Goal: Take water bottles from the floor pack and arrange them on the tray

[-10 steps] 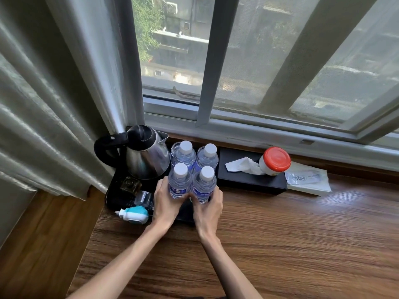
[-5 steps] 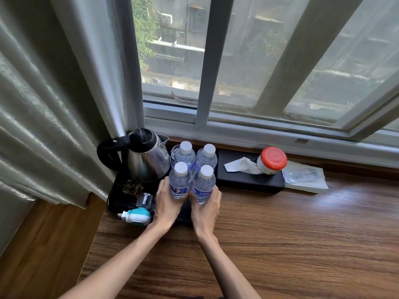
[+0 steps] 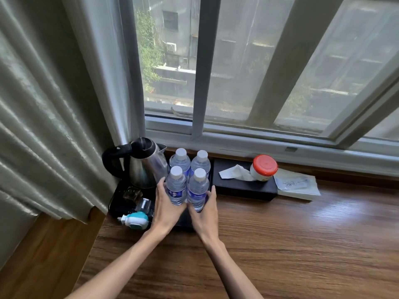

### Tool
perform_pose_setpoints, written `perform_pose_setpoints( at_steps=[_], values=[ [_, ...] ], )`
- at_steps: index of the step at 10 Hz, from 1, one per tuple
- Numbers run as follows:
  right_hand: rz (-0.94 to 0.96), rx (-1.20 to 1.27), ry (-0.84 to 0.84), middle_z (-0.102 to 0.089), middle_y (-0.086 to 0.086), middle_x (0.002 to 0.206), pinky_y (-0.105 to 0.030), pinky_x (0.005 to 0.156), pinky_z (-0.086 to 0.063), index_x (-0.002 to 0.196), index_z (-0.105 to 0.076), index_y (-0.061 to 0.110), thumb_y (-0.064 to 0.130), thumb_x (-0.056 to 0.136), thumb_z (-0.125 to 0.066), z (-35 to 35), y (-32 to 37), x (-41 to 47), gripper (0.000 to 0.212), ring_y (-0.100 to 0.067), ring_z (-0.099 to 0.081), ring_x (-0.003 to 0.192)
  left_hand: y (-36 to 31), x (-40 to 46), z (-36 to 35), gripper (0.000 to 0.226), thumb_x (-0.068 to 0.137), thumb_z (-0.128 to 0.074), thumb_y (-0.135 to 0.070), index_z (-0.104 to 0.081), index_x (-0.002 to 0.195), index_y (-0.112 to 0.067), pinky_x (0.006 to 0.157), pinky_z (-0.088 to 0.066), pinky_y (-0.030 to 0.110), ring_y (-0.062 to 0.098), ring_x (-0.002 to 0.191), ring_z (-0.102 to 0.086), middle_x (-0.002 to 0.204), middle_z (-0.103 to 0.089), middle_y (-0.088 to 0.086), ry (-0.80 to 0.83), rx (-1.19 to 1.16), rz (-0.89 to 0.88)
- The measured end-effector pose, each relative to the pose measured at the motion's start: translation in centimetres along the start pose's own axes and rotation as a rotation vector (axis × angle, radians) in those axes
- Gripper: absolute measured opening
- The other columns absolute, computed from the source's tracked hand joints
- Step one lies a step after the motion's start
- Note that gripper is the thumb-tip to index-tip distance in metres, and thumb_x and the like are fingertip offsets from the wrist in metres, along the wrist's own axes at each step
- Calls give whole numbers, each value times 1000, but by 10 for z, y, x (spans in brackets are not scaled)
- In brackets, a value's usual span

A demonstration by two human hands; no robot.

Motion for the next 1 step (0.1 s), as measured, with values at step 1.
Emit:
perform_pose_setpoints(
  at_steps=[1],
  values=[
    [76,-26,34,-34,-6,159,-34,119,-33,159,-12,14,44,80,-76,21,14,-4,106,-18,-36,145,-18,-12,9,105,65,-90,-13,-28,149,-9,102,-33,21,13,130,-44,144,-42,9,-74,9,-59]
  ],
)
Point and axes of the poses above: each hand's wrist, its own x-axis towards the middle knuckle, its own z-axis out of the back of the hand, y = z × x, the point moved 7 cm from there along x, towards the middle knuckle
